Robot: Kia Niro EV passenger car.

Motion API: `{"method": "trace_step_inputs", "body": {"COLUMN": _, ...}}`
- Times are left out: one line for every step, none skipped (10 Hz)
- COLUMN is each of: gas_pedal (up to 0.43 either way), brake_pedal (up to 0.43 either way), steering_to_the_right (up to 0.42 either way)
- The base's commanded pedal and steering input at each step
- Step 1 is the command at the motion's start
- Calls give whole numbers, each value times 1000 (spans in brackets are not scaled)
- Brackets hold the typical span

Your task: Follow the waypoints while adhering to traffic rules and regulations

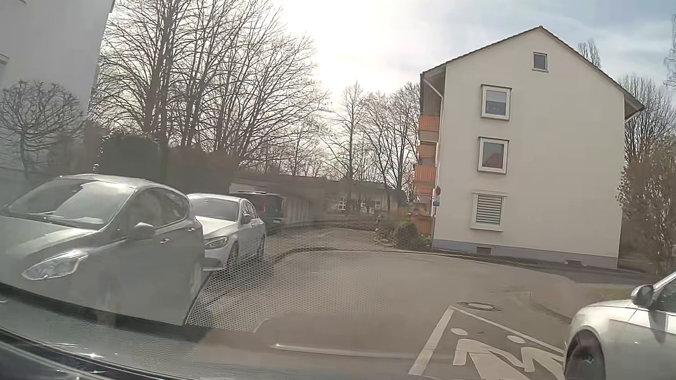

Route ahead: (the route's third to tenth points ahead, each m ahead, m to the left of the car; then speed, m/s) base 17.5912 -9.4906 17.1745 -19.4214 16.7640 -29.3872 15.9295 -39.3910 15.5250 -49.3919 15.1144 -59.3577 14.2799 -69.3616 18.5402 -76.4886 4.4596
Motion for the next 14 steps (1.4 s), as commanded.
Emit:
{"method": "trace_step_inputs", "body": {"gas_pedal": 28, "brake_pedal": 0, "steering_to_the_right": 21}}
{"method": "trace_step_inputs", "body": {"gas_pedal": 28, "brake_pedal": 0, "steering_to_the_right": 23}}
{"method": "trace_step_inputs", "body": {"gas_pedal": 28, "brake_pedal": 0, "steering_to_the_right": 24}}
{"method": "trace_step_inputs", "body": {"gas_pedal": 28, "brake_pedal": 0, "steering_to_the_right": 27}}
{"method": "trace_step_inputs", "body": {"gas_pedal": 20, "brake_pedal": 0, "steering_to_the_right": 30}}
{"method": "trace_step_inputs", "body": {"gas_pedal": 0, "brake_pedal": 0, "steering_to_the_right": 33}}
{"method": "trace_step_inputs", "body": {"gas_pedal": 0, "brake_pedal": 0, "steering_to_the_right": 39}}
{"method": "trace_step_inputs", "body": {"gas_pedal": 0, "brake_pedal": 0, "steering_to_the_right": 51}}
{"method": "trace_step_inputs", "body": {"gas_pedal": 0, "brake_pedal": 0, "steering_to_the_right": 63}}
{"method": "trace_step_inputs", "body": {"gas_pedal": 0, "brake_pedal": 0, "steering_to_the_right": 82}}
{"method": "trace_step_inputs", "body": {"gas_pedal": 0, "brake_pedal": 0, "steering_to_the_right": 108}}
{"method": "trace_step_inputs", "body": {"gas_pedal": 0, "brake_pedal": 0, "steering_to_the_right": 130}}
{"method": "trace_step_inputs", "body": {"gas_pedal": 0, "brake_pedal": 0, "steering_to_the_right": 144}}
{"method": "trace_step_inputs", "body": {"gas_pedal": 0, "brake_pedal": 0, "steering_to_the_right": 160}}
